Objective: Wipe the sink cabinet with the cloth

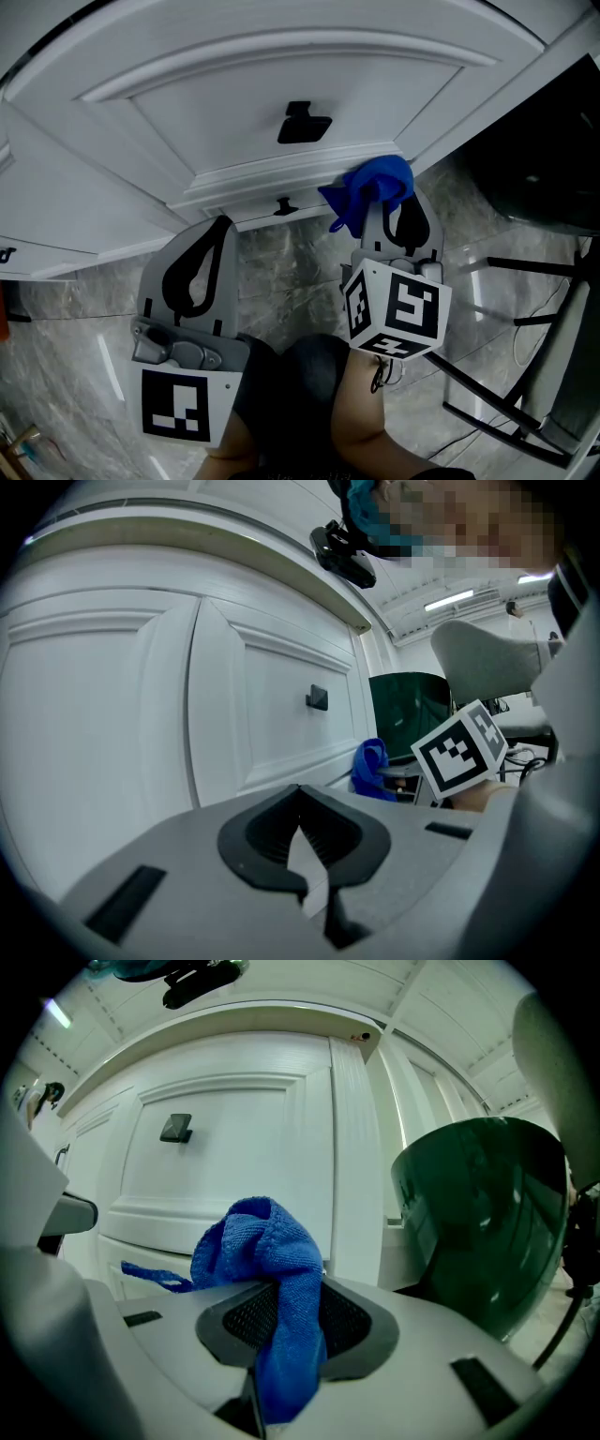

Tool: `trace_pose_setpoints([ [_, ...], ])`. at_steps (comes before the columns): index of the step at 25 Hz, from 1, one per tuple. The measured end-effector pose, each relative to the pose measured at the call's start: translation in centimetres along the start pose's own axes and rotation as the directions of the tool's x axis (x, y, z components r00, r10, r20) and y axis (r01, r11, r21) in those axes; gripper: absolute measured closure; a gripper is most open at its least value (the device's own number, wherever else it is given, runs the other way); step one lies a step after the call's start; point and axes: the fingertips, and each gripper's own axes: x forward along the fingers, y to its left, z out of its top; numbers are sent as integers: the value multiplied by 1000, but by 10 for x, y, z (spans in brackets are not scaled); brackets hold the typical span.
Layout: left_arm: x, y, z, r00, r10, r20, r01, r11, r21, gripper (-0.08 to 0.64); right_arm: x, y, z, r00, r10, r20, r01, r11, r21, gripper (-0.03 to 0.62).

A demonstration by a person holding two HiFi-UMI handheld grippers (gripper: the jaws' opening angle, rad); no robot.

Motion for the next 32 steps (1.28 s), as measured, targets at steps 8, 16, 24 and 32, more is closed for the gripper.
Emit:
trace_pose_setpoints([
  [8,1,1,0,1000,-1,1,1,1000,-1,557,0,-6,0,1000,-26,6,26,1000,4,476],
  [16,2,2,-1,1000,1,-3,-1,1000,-2,557,2,-13,-1,998,-55,17,55,998,14,476],
  [24,1,3,-2,1000,0,-5,0,1000,1,557,3,-17,-1,997,-78,23,78,997,13,476],
  [32,-9,11,4,1000,18,14,-18,1000,4,557,2,-18,-2,995,-99,21,99,995,20,476],
])
